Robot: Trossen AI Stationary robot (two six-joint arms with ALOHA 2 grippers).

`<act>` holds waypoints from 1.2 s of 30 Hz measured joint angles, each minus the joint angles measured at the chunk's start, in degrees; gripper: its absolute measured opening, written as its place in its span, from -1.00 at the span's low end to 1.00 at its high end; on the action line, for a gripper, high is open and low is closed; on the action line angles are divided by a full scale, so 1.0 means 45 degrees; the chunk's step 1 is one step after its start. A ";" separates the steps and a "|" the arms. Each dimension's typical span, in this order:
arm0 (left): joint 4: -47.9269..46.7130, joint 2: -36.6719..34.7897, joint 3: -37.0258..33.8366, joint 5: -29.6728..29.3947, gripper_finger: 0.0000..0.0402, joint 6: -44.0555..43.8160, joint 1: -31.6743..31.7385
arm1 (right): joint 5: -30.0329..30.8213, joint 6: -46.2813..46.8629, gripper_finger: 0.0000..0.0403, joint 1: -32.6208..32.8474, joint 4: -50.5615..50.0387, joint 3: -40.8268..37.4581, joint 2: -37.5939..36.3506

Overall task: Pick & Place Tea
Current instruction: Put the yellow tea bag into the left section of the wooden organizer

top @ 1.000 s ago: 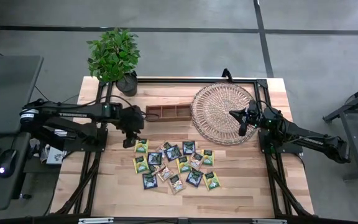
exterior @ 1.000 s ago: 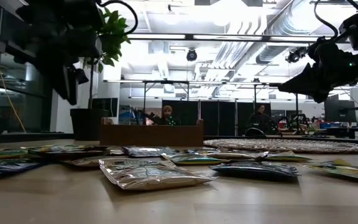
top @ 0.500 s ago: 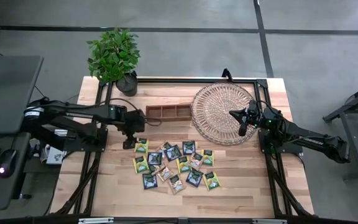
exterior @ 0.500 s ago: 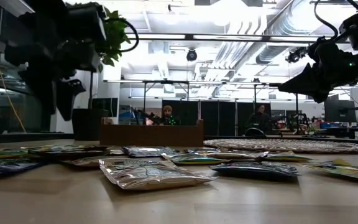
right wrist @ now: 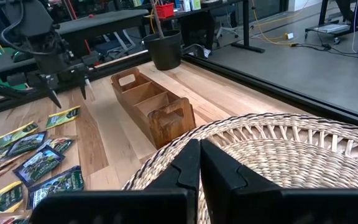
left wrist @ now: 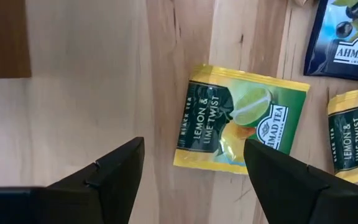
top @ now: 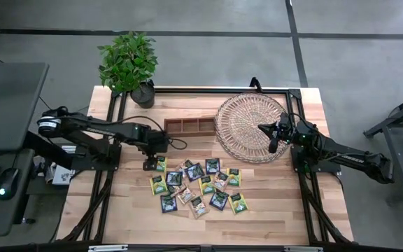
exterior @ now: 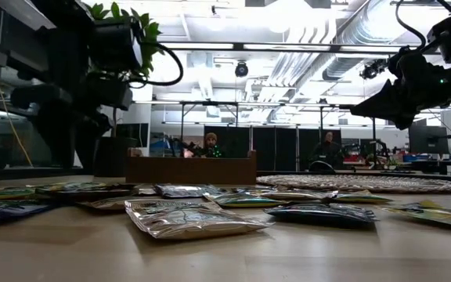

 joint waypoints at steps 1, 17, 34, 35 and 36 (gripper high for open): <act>0.0069 0.0125 0.0000 0.0053 0.36 0.0004 0.0000 | 0.0000 0.0003 -0.95 0.0002 0.0000 0.0003 0.0000; 0.1986 0.0724 -0.1157 0.0133 0.36 -0.0297 0.0000 | 0.0000 0.0002 -0.96 0.0003 0.0000 0.0005 0.0000; 0.3269 0.0673 -0.2215 0.0571 -0.20 -0.1031 0.0024 | 0.0000 0.0001 -0.96 0.0004 0.0000 0.0004 0.0000; 0.3294 0.0680 -0.2217 0.0581 -0.23 -0.1053 0.0024 | -0.0003 0.0005 -0.96 0.0003 0.0000 0.0003 0.0000; 0.3322 0.0680 -0.2221 0.0607 -0.27 -0.1082 0.0024 | 0.0000 0.0002 -0.96 0.0002 0.0000 0.0000 0.0000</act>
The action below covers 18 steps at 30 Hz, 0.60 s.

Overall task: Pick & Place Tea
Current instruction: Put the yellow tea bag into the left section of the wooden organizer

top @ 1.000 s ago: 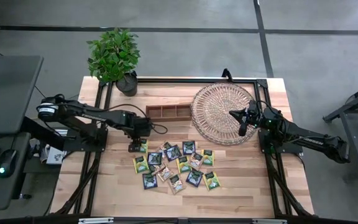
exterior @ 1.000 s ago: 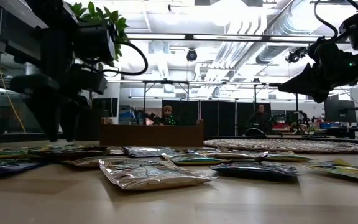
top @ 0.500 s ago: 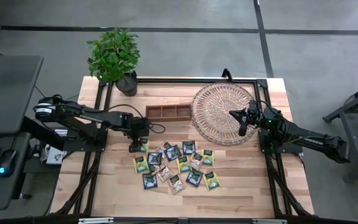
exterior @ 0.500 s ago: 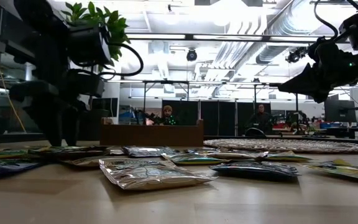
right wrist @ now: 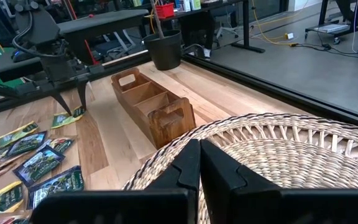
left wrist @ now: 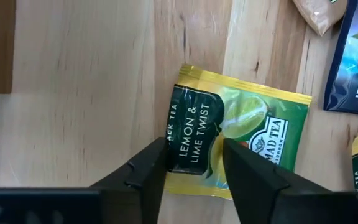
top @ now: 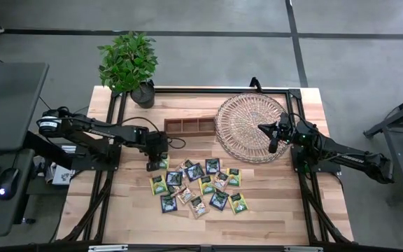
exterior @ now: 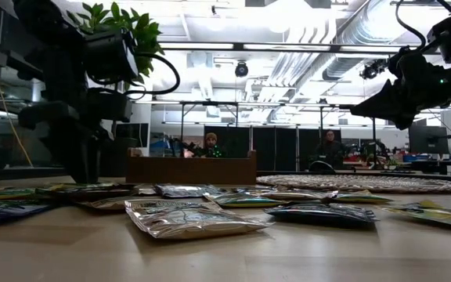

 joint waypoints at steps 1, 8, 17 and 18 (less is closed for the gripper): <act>0.0019 0.0005 -0.0003 0.0018 -0.30 -0.0046 0.0000 | -0.0001 0.0000 -0.96 0.0000 0.0000 0.0001 0.0000; 0.0017 0.0010 -0.0003 0.0019 -0.55 -0.0512 -0.0005 | 0.0000 -0.0002 -0.96 0.0002 0.0000 0.0000 0.0000; 0.0027 0.0010 -0.0003 0.0258 -0.97 -0.1404 -0.0019 | 0.0000 0.0002 -0.97 -0.0002 0.0000 0.0001 0.0000; 0.0027 0.0010 -0.0003 0.0240 -0.96 -0.1511 -0.0019 | 0.0000 -0.0002 -0.96 -0.0001 0.0000 0.0005 0.0000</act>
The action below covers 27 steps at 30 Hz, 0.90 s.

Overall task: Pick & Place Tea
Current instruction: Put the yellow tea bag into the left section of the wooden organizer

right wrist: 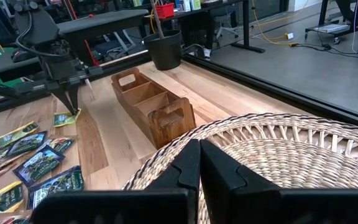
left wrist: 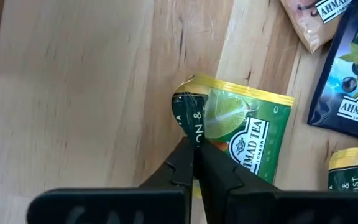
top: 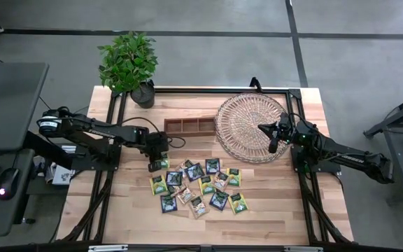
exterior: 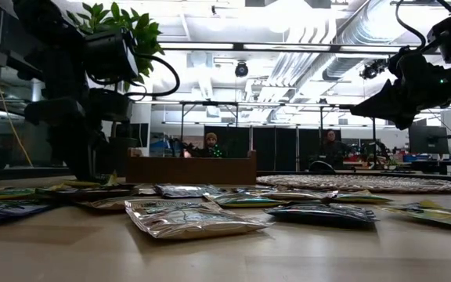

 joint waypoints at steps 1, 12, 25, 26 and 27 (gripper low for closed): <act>0.0000 0.0000 0.0000 -0.0032 -0.96 -0.0077 0.0000 | -0.0003 0.0002 -0.96 0.0001 0.0000 -0.0003 0.0000; -0.0974 -0.0594 0.0399 -0.0830 -1.00 -0.0097 -0.0034 | 0.0000 0.0005 -0.96 0.0000 0.0000 0.0000 0.0000; -0.2254 -0.2109 0.1912 -0.2867 -1.00 -0.0097 -0.0019 | -0.0004 0.0004 -0.96 0.0003 0.0000 -0.0005 -0.0004; -0.2268 -0.2173 0.2075 -0.3325 -1.00 -0.0075 -0.0019 | 0.0000 0.0000 -0.96 -0.0002 0.0000 -0.0001 -0.0013; -0.2405 -0.2255 0.2191 -0.3768 -1.00 0.0015 -0.0019 | 0.0000 0.0000 -0.96 -0.0002 0.0000 -0.0003 0.0004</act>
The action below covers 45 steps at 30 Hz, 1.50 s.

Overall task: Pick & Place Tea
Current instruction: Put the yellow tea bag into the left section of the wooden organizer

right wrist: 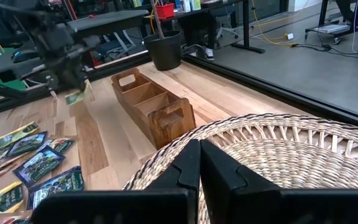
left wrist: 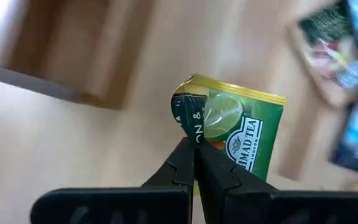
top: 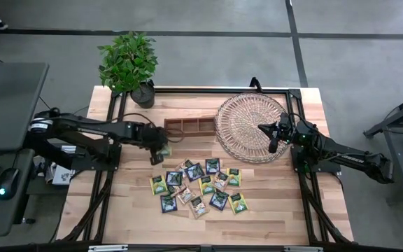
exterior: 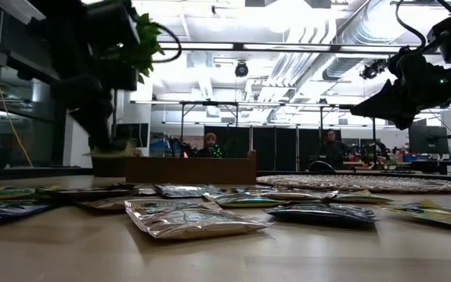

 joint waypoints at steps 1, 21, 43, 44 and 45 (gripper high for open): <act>-0.0162 -0.0072 0.0099 -0.0528 -1.00 0.0182 0.0000 | 0.0000 0.0000 -0.96 0.0005 0.0000 -0.0002 0.0016; 0.2227 0.0729 0.0490 -0.6456 -1.00 0.4527 -0.0651 | 0.0002 0.0002 -0.98 0.0005 0.0000 -0.0001 -0.0004; 0.5097 0.3079 0.0490 -0.8288 -1.00 0.5571 -0.0211 | 0.0004 0.0000 -0.96 0.0001 0.0000 0.0002 0.0001; 0.5115 0.3132 0.0490 -0.8388 -1.00 0.5571 -0.0090 | 0.0000 0.0000 -0.96 0.0004 0.0000 -0.0002 0.0001; 0.5115 0.3166 0.0492 -0.8527 -1.00 0.5571 0.0003 | 0.0000 0.0000 -0.96 0.0002 0.0000 0.0000 -0.0001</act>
